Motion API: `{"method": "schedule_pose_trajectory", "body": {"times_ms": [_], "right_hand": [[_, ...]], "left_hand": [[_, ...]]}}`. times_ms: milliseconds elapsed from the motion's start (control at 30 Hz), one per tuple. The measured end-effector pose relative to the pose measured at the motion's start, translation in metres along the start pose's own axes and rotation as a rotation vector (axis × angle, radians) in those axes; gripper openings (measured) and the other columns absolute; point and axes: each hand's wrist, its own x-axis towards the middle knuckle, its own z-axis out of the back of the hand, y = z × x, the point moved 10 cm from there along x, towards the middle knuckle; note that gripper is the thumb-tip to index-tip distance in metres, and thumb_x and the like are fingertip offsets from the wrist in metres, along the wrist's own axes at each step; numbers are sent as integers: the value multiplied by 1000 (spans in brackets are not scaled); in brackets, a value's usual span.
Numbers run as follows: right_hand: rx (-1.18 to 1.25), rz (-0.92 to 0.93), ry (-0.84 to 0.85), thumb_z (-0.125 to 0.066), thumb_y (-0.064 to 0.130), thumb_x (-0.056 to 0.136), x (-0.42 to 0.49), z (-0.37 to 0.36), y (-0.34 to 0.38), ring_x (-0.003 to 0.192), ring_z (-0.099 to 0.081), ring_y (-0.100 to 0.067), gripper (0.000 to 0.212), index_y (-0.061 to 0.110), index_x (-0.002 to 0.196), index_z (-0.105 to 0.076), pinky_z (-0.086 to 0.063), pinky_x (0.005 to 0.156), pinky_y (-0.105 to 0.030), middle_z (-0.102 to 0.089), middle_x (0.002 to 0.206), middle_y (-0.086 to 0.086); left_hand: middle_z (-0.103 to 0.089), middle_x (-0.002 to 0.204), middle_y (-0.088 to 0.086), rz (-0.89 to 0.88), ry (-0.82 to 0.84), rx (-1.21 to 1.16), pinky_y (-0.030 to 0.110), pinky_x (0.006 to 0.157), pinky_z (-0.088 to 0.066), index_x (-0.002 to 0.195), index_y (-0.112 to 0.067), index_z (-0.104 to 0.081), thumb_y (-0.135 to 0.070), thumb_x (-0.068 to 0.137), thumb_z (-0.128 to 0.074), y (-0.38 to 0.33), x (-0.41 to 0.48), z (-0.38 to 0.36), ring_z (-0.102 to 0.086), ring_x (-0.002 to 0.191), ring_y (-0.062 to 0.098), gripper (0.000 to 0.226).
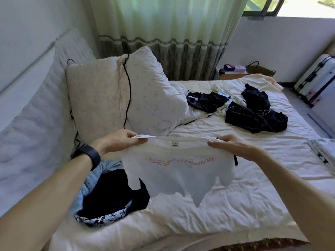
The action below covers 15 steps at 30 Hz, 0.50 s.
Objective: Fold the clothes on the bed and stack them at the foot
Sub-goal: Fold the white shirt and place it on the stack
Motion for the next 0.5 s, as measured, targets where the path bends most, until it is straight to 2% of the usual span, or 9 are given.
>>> {"method": "schedule_pose_trajectory", "body": {"times_ms": [33,100,167,233,300,367,433,500], "right_hand": [[-2,-3,7,-77,59,82,-4,2,-5,63,-62,-16,43,19,70,-67,-46,57,-30,-67,70,3],[14,-4,3,-79,53,81,-13,7,-13,55,-51,-9,43,18,70,-55,-37,49,-20,-57,60,9],[27,18,-55,-78,41,85,-16,15,-22,56,-51,-7,37,14,77,-55,-37,49,-15,-61,61,11],[-38,36,-169,-75,29,92,-15,25,-30,66,-57,-12,20,15,86,-62,-42,56,-20,-67,73,6],[-158,75,-305,-68,28,97,-18,37,-31,75,-60,-14,11,28,87,-64,-43,62,-27,-67,84,6],[-295,148,-418,-61,31,101,-28,44,-26,85,-59,-13,13,33,88,-62,-39,66,-28,-65,89,12],[-490,178,-566,-53,37,104,-41,52,-26,98,-52,-17,15,29,96,-64,-33,70,-33,-60,92,15],[-610,124,-687,-45,44,105,-53,61,-39,100,-49,-22,28,25,98,-64,-31,73,-34,-61,92,10]], "left_hand": [[-68,85,18,-2,3,-51,33,70,-41,87,-7,-71,-80,70,-66,0,-3,2,-58,74,19,75],[-61,77,12,14,53,-143,33,65,-39,81,-8,-66,-71,69,-77,0,-11,2,-54,72,22,66],[-70,86,13,23,136,-151,31,71,-43,89,-6,-72,-55,77,-79,0,-21,-1,-61,77,21,51],[-74,96,13,21,140,-63,27,78,-43,95,-11,-78,-44,84,-76,-3,-30,0,-64,83,13,35],[-71,87,10,19,63,-3,29,75,-38,93,-14,-79,-39,88,-74,-6,-34,3,-59,80,14,26],[-63,81,6,6,4,26,30,70,-33,95,-12,-78,-33,92,-72,-9,-37,-4,-51,76,16,23],[-58,75,2,11,-38,106,26,63,-31,94,-10,-76,-29,95,-68,-8,-41,-19,-47,69,14,21],[-55,69,-2,10,-117,247,25,56,-30,83,-14,-72,-29,98,-64,-8,-46,-32,-48,66,14,23]]}}
